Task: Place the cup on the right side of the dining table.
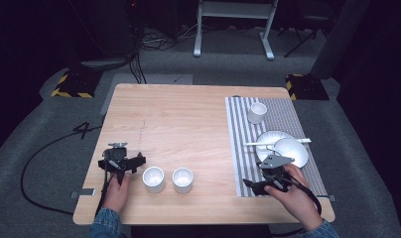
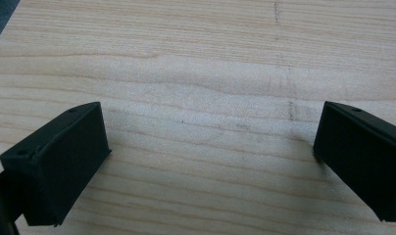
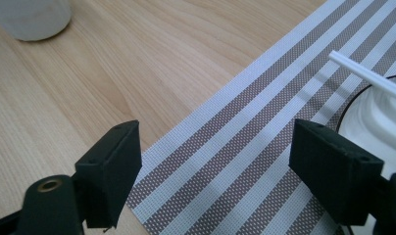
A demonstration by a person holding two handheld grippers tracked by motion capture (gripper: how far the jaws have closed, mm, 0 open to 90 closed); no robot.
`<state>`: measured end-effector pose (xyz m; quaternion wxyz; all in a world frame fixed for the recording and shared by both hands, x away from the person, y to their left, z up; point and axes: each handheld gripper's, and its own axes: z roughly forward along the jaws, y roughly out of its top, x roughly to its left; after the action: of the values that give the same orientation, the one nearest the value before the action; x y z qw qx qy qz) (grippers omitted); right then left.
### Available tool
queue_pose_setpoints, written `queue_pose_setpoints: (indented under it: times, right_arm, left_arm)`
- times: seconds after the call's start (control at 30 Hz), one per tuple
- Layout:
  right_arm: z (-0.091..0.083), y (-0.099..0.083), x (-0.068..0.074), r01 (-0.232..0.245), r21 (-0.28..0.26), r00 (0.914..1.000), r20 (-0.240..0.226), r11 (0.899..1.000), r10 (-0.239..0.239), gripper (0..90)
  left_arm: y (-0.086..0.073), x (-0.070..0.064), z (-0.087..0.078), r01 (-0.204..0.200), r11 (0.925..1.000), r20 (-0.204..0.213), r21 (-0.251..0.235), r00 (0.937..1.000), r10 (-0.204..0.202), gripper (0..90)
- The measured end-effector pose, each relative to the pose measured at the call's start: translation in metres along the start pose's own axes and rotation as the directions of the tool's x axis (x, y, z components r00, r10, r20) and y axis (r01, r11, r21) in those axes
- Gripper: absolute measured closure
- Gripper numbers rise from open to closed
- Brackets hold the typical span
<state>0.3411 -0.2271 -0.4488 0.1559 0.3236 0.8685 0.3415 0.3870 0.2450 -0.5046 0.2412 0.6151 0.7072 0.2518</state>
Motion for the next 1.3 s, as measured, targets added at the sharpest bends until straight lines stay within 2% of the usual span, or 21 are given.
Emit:
queue_pose_setpoints:
  times: [0.5,0.67,0.87,0.97,1.3]
  right_arm:
    - [0.025,-0.028,0.009,-0.032,-0.030,0.9993,0.016,0.999,0.033,19.8]
    - [0.031,-0.035,0.012,-0.036,-0.045,0.9987,0.035,0.998,0.038,19.5]
    - [0.036,-0.039,0.012,-0.052,-0.047,0.9979,0.037,0.998,0.054,15.3]
    - [0.037,-0.041,0.010,-0.095,-0.052,0.9948,0.032,0.994,0.097,13.3]
    - [0.037,-0.042,0.010,-0.092,-0.057,0.9950,0.032,0.994,0.094,13.2]
  left_arm:
    - [0.000,0.000,0.000,0.001,1.0000,0.000,0.000,1.0000,-0.001,0.1]
    - [0.000,0.000,0.000,0.000,1.0000,0.000,0.000,1.0000,0.000,0.1]
    - [0.000,0.000,0.000,0.000,1.0000,0.000,0.000,1.0000,0.000,0.1]
    - [0.000,0.000,0.000,0.001,1.0000,0.000,0.000,1.0000,-0.001,0.1]
    - [0.000,0.000,0.000,0.000,1.0000,0.001,-0.001,1.0000,0.000,0.1]
